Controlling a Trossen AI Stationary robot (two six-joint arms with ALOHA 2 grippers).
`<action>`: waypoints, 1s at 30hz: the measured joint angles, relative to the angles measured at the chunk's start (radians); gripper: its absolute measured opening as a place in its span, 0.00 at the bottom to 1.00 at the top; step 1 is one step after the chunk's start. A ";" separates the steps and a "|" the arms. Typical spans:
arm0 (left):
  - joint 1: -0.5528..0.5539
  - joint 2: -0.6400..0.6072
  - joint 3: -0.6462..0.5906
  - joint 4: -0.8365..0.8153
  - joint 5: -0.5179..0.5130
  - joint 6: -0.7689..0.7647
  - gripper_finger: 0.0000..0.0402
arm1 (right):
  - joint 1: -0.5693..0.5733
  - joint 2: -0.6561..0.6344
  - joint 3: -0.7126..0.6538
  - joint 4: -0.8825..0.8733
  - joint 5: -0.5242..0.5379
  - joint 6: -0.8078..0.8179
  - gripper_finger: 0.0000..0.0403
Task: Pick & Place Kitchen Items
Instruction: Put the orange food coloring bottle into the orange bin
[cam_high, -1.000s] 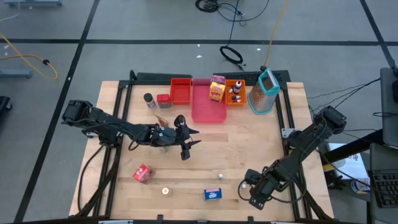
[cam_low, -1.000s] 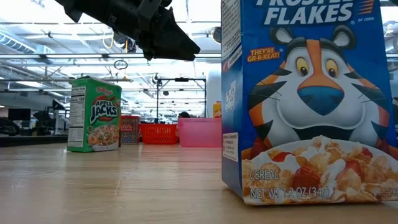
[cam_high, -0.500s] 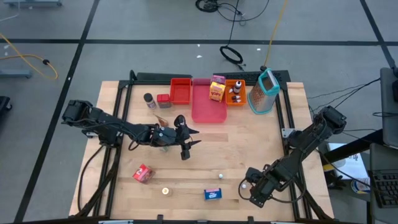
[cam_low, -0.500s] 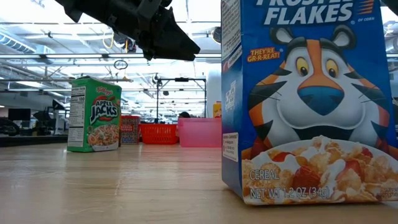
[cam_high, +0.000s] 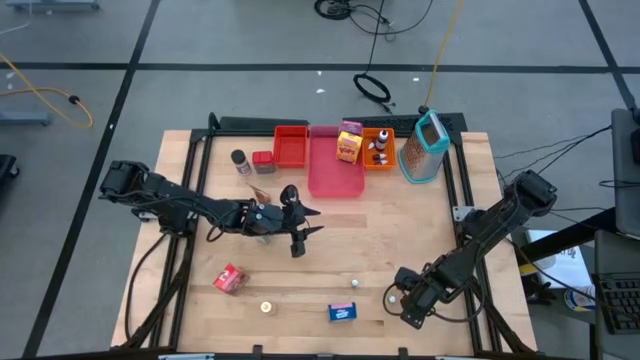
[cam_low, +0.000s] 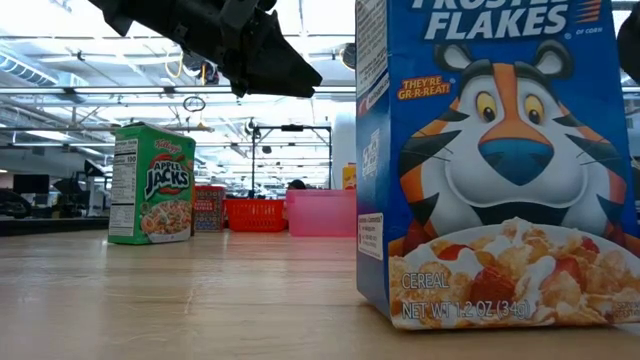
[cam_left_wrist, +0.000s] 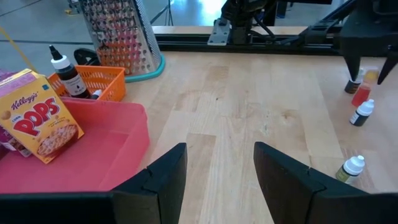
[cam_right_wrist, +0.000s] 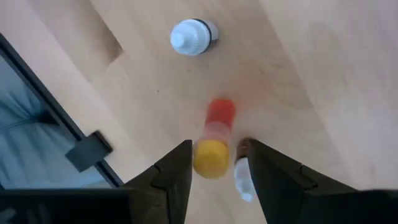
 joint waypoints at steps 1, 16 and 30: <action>0.000 0.000 0.000 0.000 0.000 0.000 0.46 | 0.000 0.000 -0.012 0.021 0.000 0.000 0.36; 0.000 0.000 0.000 0.000 0.000 0.000 0.46 | 0.000 0.000 -0.059 0.096 0.020 -0.003 0.16; 0.000 0.000 0.000 0.000 0.000 0.000 0.46 | -0.004 -0.034 -0.059 0.105 -0.001 -0.006 0.14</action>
